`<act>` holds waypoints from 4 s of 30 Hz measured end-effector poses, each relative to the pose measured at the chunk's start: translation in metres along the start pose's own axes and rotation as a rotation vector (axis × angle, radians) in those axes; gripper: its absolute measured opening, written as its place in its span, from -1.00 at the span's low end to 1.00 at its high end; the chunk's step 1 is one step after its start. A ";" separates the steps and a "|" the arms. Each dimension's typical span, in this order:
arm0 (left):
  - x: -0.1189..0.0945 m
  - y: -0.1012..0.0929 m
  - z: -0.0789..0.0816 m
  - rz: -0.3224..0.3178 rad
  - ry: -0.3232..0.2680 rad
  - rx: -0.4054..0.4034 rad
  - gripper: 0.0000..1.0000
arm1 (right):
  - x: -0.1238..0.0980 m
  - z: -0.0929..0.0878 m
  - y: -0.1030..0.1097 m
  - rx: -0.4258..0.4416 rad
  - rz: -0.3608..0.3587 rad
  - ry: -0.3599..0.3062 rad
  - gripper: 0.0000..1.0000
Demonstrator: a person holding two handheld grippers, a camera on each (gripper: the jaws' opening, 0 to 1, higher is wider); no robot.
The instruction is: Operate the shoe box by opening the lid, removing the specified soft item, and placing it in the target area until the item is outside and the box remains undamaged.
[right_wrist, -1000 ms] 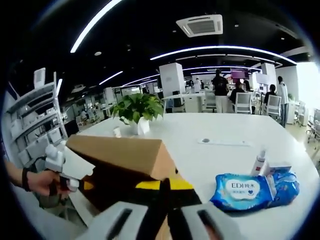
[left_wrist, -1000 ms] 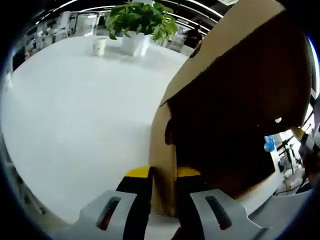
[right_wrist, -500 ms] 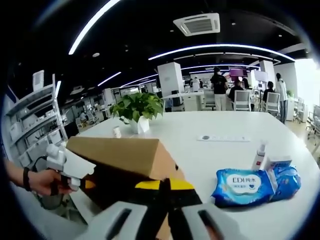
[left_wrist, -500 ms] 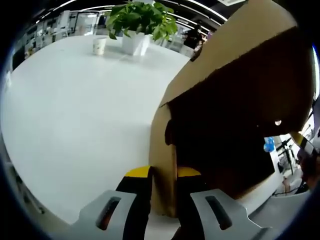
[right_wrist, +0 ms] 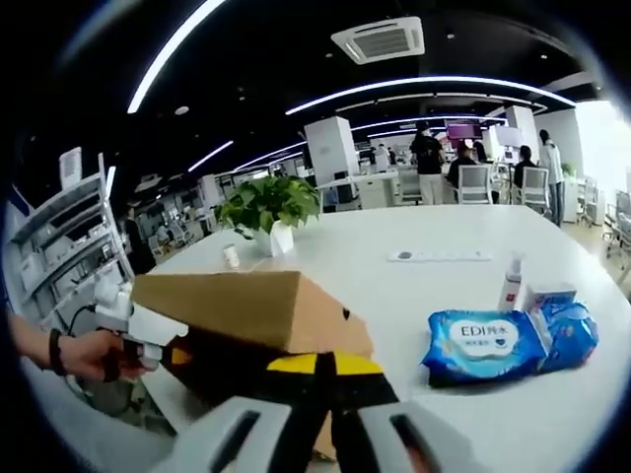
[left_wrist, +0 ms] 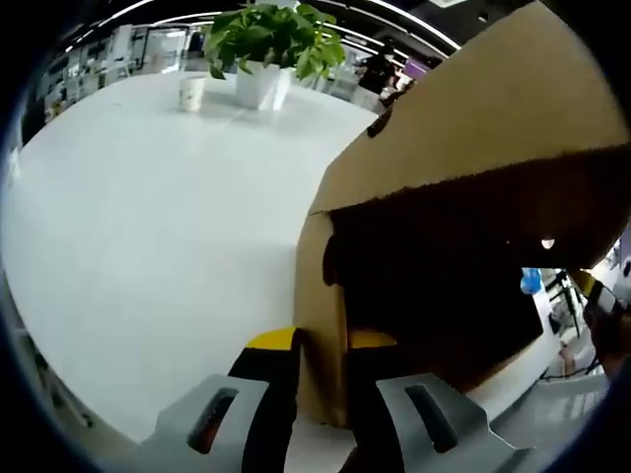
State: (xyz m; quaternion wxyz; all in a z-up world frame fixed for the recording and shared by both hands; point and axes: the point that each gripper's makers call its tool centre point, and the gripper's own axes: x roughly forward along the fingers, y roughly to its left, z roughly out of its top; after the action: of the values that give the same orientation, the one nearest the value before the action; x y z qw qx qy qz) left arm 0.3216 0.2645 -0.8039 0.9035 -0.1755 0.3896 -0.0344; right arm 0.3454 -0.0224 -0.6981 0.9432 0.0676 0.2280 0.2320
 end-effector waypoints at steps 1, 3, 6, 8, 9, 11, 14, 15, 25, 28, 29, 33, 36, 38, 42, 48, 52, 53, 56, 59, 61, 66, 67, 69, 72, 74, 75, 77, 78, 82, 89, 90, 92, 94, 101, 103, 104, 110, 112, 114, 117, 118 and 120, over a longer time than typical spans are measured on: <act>0.000 0.000 0.000 0.004 0.004 0.028 -0.69 | -0.001 -0.001 0.000 0.005 0.001 0.003 -1.00; -0.001 -0.001 0.002 0.012 -0.006 0.073 -0.70 | -0.001 -0.004 -0.001 0.010 0.002 0.008 -1.00; -0.002 -0.001 0.001 0.014 -0.005 0.081 -0.71 | -0.002 -0.010 0.001 0.035 0.009 0.017 -1.00; -0.003 -0.001 0.001 0.008 -0.004 0.081 -0.71 | -0.002 -0.015 0.001 0.043 0.010 0.026 -1.00; -0.004 -0.001 0.001 0.006 -0.007 0.087 -0.71 | -0.002 -0.017 0.001 0.052 0.012 0.029 -1.00; -0.007 0.000 0.001 0.018 -0.006 0.132 -0.71 | -0.002 -0.019 0.001 0.062 0.012 0.031 -1.00; -0.010 0.000 0.000 0.038 -0.009 0.191 -0.72 | -0.002 -0.025 0.003 0.084 0.020 0.045 -1.00; -0.011 -0.001 0.000 0.032 -0.017 0.182 -0.72 | -0.002 -0.026 0.002 0.088 0.019 0.048 -1.00; -0.023 0.001 0.015 0.010 -0.074 0.182 -0.80 | -0.002 -0.033 0.001 0.123 0.023 0.073 -1.00; -0.028 -0.001 0.018 0.018 -0.087 0.211 -0.82 | -0.001 -0.037 0.000 0.136 0.025 0.083 -1.00; -0.027 0.000 0.019 0.017 -0.088 0.215 -0.83 | -0.001 -0.040 -0.001 0.151 0.022 0.094 -1.00; -0.028 0.005 0.019 0.023 -0.083 0.225 -0.82 | -0.001 -0.042 -0.002 0.173 0.024 0.098 -1.00; -0.036 0.006 0.017 0.044 -0.078 0.242 -0.82 | 0.000 -0.045 0.000 0.166 0.037 0.111 -1.00; -0.040 0.005 0.017 0.051 -0.081 0.252 -0.83 | 0.000 -0.046 0.000 0.174 0.037 0.111 -1.00; -0.042 0.007 0.014 0.055 -0.078 0.257 -0.84 | 0.000 -0.048 0.002 0.191 0.043 0.119 -1.00; -0.048 0.008 0.013 0.051 -0.078 0.258 -0.85 | 0.000 -0.052 0.006 0.204 0.060 0.136 -1.00; -0.054 0.008 0.009 0.053 -0.077 0.255 -0.86 | 0.000 -0.055 0.007 0.202 0.065 0.147 -1.00; -0.055 0.008 0.009 0.055 -0.078 0.255 -0.86 | 0.000 -0.056 0.008 0.201 0.065 0.150 -1.00; -0.059 0.008 0.007 0.057 -0.081 0.253 -0.86 | 0.000 -0.057 0.010 0.205 0.072 0.156 -1.00; -0.063 0.008 0.008 0.057 -0.086 0.258 -0.87 | 0.001 -0.058 0.011 0.208 0.078 0.161 -1.00; -0.064 0.008 0.008 0.056 -0.086 0.263 -0.86 | 0.002 -0.060 0.012 0.210 0.081 0.165 -1.00; -0.068 0.007 0.007 0.055 -0.086 0.287 -0.86 | 0.003 -0.062 0.014 0.212 0.088 0.175 -1.00; -0.069 0.007 0.007 0.056 -0.088 0.287 -0.86 | 0.003 -0.063 0.014 0.216 0.088 0.175 -1.00; -0.070 0.006 0.007 0.056 -0.090 0.289 -0.87 | 0.004 -0.064 0.014 0.219 0.091 0.178 -1.00; -0.072 0.005 0.005 0.052 -0.090 0.290 -0.87 | 0.003 -0.064 0.014 0.218 0.090 0.180 -1.00; -0.073 0.004 0.004 0.049 -0.088 0.290 -0.87 | 0.003 -0.064 0.014 0.216 0.087 0.180 -1.00; -0.074 0.003 0.004 0.044 -0.088 0.288 -0.87 | 0.003 -0.064 0.014 0.214 0.088 0.181 -1.00; -0.075 0.001 0.003 0.038 -0.090 0.288 -0.87 | 0.003 -0.065 0.014 0.215 0.088 0.182 -1.00; -0.075 0.000 0.003 0.037 -0.091 0.291 -0.86 | 0.003 -0.065 0.014 0.216 0.089 0.183 -1.00; -0.076 -0.002 0.001 0.034 -0.091 0.285 -0.85 | 0.004 -0.067 0.013 0.221 0.088 0.186 -1.00; -0.082 -0.001 -0.001 0.033 -0.094 0.288 -0.86 | 0.004 -0.071 0.014 0.229 0.087 0.199 -1.00; -0.083 -0.001 -0.001 0.033 -0.095 0.288 -0.86 | 0.004 -0.072 0.014 0.228 0.087 0.200 -1.00; -0.084 -0.001 0.000 0.034 -0.096 0.287 -0.86 | 0.004 -0.073 0.014 0.230 0.089 0.203 -1.00; -0.084 0.000 0.000 0.035 -0.093 0.285 -0.86 | 0.005 -0.073 0.014 0.228 0.090 0.206 -1.00; -0.086 0.001 -0.001 0.036 -0.093 0.264 -0.86 | 0.004 -0.075 0.014 0.232 0.092 0.214 -1.00; -0.086 0.002 -0.003 0.034 -0.087 0.258 -0.86 | 0.004 -0.077 0.013 0.230 0.090 0.221 -1.00; -0.086 0.004 -0.004 0.032 -0.080 0.250 -0.86 | 0.004 -0.078 0.013 0.230 0.089 0.224 -1.00; -0.086 0.006 -0.010 0.030 -0.066 0.216 -0.86 | 0.003 -0.082 0.011 0.227 0.084 0.243 -1.00; -0.086 0.007 -0.011 0.032 -0.062 0.214 -0.87 | 0.003 -0.082 0.011 0.221 0.084 0.245 -1.00; -0.086 0.009 -0.011 0.027 -0.056 0.189 -0.87 | 0.002 -0.080 0.011 0.228 0.085 0.239 -1.00; -0.086 0.016 -0.011 0.037 -0.054 0.135 -0.87 | 0.002 -0.079 0.009 0.231 0.077 0.233 -1.00; -0.086 0.019 -0.010 0.039 -0.056 0.117 -0.85 | 0.002 -0.077 0.008 0.237 0.075 0.226 -1.00; -0.087 0.022 -0.007 0.041 -0.067 0.079 -0.83 | 0.000 -0.075 0.006 0.237 0.069 0.221 -1.00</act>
State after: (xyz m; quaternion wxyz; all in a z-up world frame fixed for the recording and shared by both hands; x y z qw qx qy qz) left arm 0.2546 0.3008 -0.7559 0.9226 -0.1329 0.3611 -0.0254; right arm 0.3087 -0.0151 -0.7632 0.8893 0.1600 0.3538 0.2416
